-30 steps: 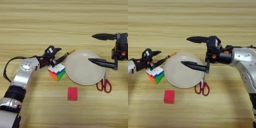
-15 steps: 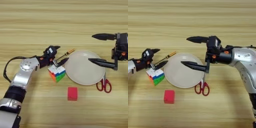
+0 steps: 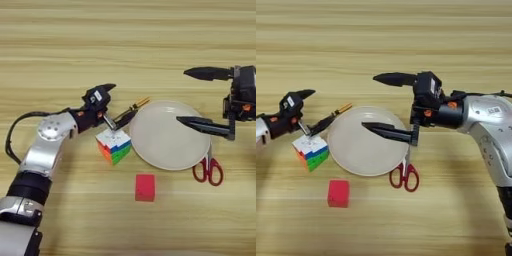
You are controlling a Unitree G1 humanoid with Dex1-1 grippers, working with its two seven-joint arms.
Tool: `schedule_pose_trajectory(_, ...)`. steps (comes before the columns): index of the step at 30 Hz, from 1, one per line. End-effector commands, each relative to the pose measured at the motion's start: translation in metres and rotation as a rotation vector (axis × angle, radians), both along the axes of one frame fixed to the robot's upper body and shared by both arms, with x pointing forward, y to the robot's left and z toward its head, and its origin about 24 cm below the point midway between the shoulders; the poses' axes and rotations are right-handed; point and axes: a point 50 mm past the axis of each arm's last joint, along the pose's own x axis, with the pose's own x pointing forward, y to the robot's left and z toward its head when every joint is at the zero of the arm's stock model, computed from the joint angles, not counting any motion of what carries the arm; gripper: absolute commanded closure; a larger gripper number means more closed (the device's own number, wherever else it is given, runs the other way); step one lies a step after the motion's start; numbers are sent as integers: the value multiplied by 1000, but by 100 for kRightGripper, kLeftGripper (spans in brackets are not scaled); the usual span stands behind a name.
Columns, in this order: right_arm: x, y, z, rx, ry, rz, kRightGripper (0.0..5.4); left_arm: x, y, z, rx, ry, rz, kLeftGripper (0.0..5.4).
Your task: Move the objects on the table
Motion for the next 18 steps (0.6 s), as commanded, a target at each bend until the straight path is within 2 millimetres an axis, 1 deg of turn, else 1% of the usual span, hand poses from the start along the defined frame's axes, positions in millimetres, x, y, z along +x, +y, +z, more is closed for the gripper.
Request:
schedule_pose_trajectory(1,1,0,1,6,-6,-6,0,6,3,19,-48,-75,35,3)
schedule_pose_trajectory(9,5,-3,-1,7,5,-28,0,11,10,32,-110,-140,104,3)
schedule_pose_trajectory(18,14,-12,-12,-31,23,-111,0,14,15,32,-99,-168,161,3)
